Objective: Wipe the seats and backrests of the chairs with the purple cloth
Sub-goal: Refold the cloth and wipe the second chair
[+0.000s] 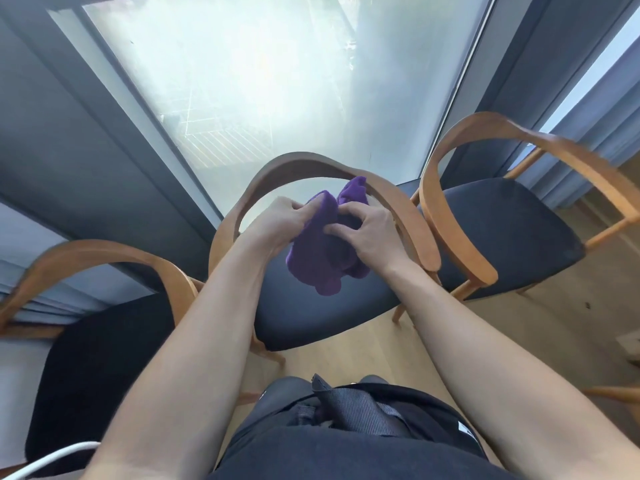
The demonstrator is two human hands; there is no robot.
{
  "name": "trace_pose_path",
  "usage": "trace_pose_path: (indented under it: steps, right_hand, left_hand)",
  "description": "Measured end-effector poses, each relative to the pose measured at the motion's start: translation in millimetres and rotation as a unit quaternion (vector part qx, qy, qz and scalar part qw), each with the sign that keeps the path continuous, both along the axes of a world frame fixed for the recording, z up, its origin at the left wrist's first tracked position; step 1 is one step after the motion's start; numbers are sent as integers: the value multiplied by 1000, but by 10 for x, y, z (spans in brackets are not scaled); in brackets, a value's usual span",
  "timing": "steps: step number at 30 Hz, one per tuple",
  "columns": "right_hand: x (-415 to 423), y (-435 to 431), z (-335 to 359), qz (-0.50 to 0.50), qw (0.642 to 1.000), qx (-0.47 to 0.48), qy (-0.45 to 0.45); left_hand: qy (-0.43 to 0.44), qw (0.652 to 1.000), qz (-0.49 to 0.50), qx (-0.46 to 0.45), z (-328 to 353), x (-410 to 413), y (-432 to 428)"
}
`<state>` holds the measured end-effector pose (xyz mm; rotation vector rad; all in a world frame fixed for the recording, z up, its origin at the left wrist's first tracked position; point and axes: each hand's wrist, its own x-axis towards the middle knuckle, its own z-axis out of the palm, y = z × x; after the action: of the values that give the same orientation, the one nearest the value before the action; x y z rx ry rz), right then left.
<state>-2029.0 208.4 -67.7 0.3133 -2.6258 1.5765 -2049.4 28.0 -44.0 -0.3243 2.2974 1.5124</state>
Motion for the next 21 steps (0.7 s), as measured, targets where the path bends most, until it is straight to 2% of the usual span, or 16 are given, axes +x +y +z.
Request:
trace_pose_path:
  steps: [3,5,10,15,21]
  right_hand:
    - [10,-28,-7,7,1000,14,7]
    - [-4,-15,6,27,999,37,10]
    - [-54,104,129,-4,1000,11,-9]
    - [-189,351,189,-65,997,-19,-36]
    - [-381,651,199,-101,991,56,-73]
  left_hand:
    - [-39,999,-24,-23,5,-23,-17]
    - [-20,1000,-15,-9,10,-12,-28]
    - [93,985,114,85,10,-9,-146]
    - [113,961,193,162,71,29,-376]
    - [158,919,305,195,143,85,-591]
